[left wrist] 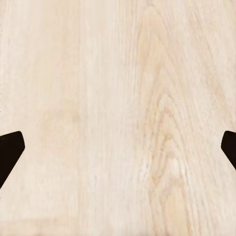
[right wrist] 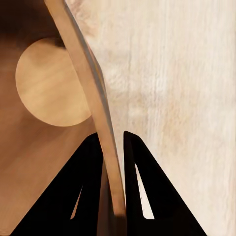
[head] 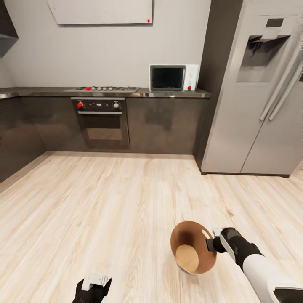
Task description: Put the three can of soda from the living room inside the tash can in the kitchen.
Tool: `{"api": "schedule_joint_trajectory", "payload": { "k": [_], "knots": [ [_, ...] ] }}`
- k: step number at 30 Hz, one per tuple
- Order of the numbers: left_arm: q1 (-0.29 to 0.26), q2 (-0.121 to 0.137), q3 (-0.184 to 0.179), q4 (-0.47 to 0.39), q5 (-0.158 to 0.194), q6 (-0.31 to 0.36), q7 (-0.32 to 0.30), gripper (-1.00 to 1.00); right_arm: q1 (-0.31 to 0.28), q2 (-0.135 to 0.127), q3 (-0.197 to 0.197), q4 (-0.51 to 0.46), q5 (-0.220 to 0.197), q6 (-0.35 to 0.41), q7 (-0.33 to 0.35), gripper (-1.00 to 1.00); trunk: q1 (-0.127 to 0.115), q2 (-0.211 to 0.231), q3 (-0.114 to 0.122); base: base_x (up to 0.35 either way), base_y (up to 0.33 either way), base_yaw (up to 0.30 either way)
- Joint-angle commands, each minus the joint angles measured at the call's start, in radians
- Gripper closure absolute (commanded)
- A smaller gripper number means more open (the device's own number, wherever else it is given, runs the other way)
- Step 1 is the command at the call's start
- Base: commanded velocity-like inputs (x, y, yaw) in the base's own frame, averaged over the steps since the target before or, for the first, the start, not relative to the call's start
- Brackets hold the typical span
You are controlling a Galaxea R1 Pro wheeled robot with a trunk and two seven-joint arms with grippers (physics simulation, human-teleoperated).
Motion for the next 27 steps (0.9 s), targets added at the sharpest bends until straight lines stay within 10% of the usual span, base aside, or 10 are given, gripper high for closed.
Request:
{"api": "schedule_joint_trajectory", "payload": {
  "k": [1, 11, 27],
  "knots": [
    [-0.001, 0.000, 0.000, 0.000, 0.000, 0.006, 0.000, -1.00, 0.004, -0.001, -0.003, 0.000, -0.016, -0.013, 0.016, 1.00, 0.000, 0.000, 0.004, 0.000, 0.000, 0.000],
    [-0.050, 0.000, 0.006, 0.005, 0.005, 0.142, 0.002, -1.00, 0.022, -0.015, -0.002, 0.000, -0.007, -0.062, 0.145, 1.00, -0.005, 0.003, 0.043, 0.000, 0.000, 0.000],
    [-0.059, -0.001, 0.008, 0.007, 0.003, 0.180, 0.006, -1.00, 0.051, -0.046, 0.000, 0.022, -0.006, -0.058, 0.153, 1.00, -0.012, 0.006, 0.105, 0.000, 0.000, 0.000]
  ]
}}
